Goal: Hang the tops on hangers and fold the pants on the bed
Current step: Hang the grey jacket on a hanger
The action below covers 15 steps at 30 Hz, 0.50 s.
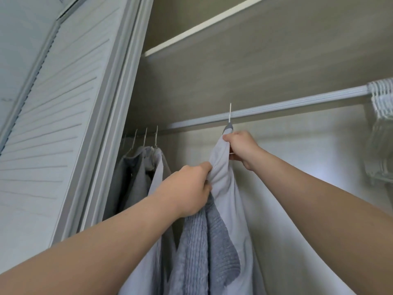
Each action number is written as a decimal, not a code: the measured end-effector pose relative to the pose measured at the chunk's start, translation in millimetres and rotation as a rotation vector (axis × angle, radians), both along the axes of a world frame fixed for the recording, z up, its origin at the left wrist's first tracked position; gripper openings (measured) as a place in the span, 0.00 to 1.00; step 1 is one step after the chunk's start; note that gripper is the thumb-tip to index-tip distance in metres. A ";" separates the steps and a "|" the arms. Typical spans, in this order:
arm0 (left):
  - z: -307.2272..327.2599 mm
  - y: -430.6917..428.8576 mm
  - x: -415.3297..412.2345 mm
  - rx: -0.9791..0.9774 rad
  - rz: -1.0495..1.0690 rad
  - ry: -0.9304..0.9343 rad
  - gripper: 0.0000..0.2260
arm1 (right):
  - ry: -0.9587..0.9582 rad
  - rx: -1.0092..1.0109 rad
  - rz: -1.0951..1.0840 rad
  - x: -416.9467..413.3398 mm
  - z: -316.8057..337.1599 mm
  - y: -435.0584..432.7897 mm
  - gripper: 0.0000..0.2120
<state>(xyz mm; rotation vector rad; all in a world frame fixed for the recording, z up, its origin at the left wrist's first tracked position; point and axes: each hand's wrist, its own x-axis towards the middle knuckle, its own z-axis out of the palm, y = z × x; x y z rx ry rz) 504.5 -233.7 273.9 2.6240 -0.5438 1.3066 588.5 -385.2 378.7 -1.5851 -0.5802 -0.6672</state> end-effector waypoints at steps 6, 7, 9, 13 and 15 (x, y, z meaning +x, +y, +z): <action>-2.2 0.4 14.1 -0.001 0.015 0.000 0.07 | 0.051 0.081 0.061 16.1 -8.7 -3.2 0.09; -4.0 1.7 15.9 0.002 0.022 0.000 0.09 | 0.056 0.070 0.061 14.7 -10.6 -2.9 0.09; -8.7 4.9 20.0 0.010 0.033 -0.002 0.13 | 0.060 0.009 0.026 9.5 -14.5 -2.3 0.08; -15.5 9.2 23.3 0.015 0.017 -0.016 0.16 | 0.046 -0.175 -0.065 -6.2 -16.6 1.0 0.17; -18.4 9.7 21.4 0.010 -0.012 0.000 0.14 | 0.014 -0.312 -0.140 -13.8 -17.7 4.9 0.23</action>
